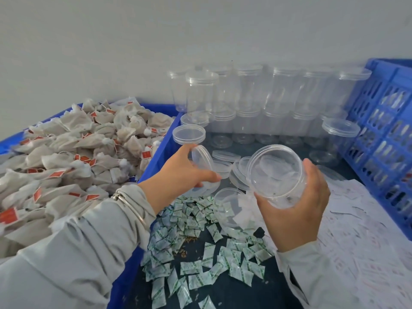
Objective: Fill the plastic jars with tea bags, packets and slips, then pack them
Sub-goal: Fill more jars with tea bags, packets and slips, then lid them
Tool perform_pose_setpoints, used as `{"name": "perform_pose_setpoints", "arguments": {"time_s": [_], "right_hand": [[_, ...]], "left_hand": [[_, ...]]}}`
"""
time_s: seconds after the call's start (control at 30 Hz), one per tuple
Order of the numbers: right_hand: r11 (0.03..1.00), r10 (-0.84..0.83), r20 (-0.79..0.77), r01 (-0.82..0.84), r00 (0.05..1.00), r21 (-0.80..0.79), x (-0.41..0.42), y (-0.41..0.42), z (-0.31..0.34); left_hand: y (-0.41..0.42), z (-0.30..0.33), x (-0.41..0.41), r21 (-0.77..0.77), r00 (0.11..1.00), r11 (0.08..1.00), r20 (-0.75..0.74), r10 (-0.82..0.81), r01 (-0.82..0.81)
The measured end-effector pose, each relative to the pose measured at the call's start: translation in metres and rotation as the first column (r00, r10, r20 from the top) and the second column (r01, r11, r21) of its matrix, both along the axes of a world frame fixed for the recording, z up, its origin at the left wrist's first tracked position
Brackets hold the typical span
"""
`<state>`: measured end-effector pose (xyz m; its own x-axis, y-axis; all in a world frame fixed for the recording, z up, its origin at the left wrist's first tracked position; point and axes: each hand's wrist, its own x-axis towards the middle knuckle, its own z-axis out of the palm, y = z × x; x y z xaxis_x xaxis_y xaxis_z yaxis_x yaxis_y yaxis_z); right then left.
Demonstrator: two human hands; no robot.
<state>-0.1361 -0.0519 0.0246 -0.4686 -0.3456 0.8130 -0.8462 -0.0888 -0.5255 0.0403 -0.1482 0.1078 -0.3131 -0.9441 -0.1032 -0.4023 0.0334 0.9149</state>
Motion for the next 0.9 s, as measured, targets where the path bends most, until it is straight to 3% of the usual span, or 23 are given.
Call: {"name": "perform_pose_setpoints", "arguments": {"time_s": [0.17, 0.3, 0.47, 0.63, 0.8, 0.9], "right_hand": [[0.993, 0.103, 0.081, -0.107, 0.991, 0.05, 0.007, 0.004, 0.005], [0.98, 0.153, 0.091, -0.163, 0.984, 0.112, 0.009, 0.005, 0.005], [0.961, 0.185, 0.116, -0.204, 0.976, 0.186, 0.012, 0.005, 0.002], [0.94, 0.251, 0.09, -0.265, 0.964, 0.215, 0.015, 0.008, 0.001], [0.911, 0.32, 0.164, -0.351, 0.933, 0.218, 0.026, 0.012, 0.004], [0.86, 0.417, 0.264, -0.471, 0.87, 0.194, 0.041, 0.013, 0.007]], "left_hand": [[-0.001, -0.001, 0.001, -0.074, 0.998, 0.996, -0.047, -0.048, 0.045], [-0.007, -0.001, 0.001, 0.051, 0.923, 0.997, -0.383, -0.035, 0.058], [-0.013, 0.0, 0.008, 0.0, 0.954, 0.993, -0.276, 0.114, -0.119], [-0.031, 0.025, 0.036, -0.088, 0.904, 0.956, -0.358, 0.233, -0.281], [-0.052, 0.034, 0.105, -0.243, 0.878, 0.853, -0.257, 0.403, -0.463], [-0.06, 0.018, 0.138, -0.347, 0.901, 0.861, 0.086, 0.424, -0.372]]}}
